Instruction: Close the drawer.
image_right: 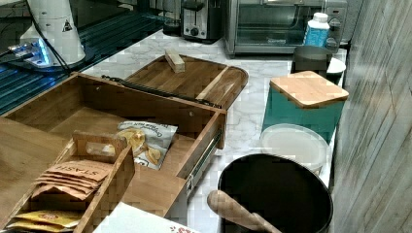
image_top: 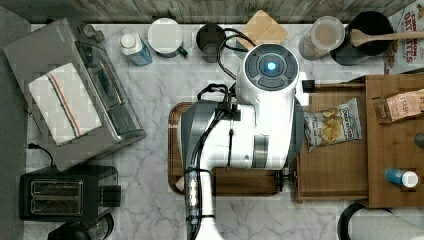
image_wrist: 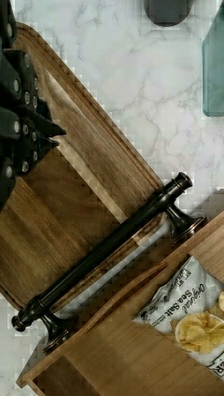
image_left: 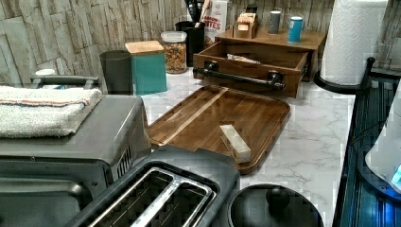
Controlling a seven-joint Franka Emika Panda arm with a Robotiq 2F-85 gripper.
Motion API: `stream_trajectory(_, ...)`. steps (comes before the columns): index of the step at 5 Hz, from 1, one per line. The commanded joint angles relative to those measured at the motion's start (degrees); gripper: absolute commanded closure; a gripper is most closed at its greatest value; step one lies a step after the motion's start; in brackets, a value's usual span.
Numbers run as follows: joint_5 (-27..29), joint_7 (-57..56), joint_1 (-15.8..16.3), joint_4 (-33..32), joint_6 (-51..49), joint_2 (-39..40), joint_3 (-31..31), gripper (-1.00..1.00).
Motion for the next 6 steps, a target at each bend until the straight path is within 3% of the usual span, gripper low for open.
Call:
stream_trajectory(1,-0.2,0.0,-0.3,0.0,0.0,0.0,-0.1,1.00)
stream_trajectory(2,4.1,-9.7,-0.7,-2.9,1.8,-0.7,0.2,1.00)
stream_trajectory(3,0.2,-20.0,0.7,-10.5,9.9,-3.7,1.7,1.00)
stream_trajectory(4,0.7,-29.4,1.0,-15.4,15.3,-3.7,1.7,1.00)
stream_trajectory(6,-5.3,-33.4,2.8,-20.3,19.5,-0.2,2.1,1.00)
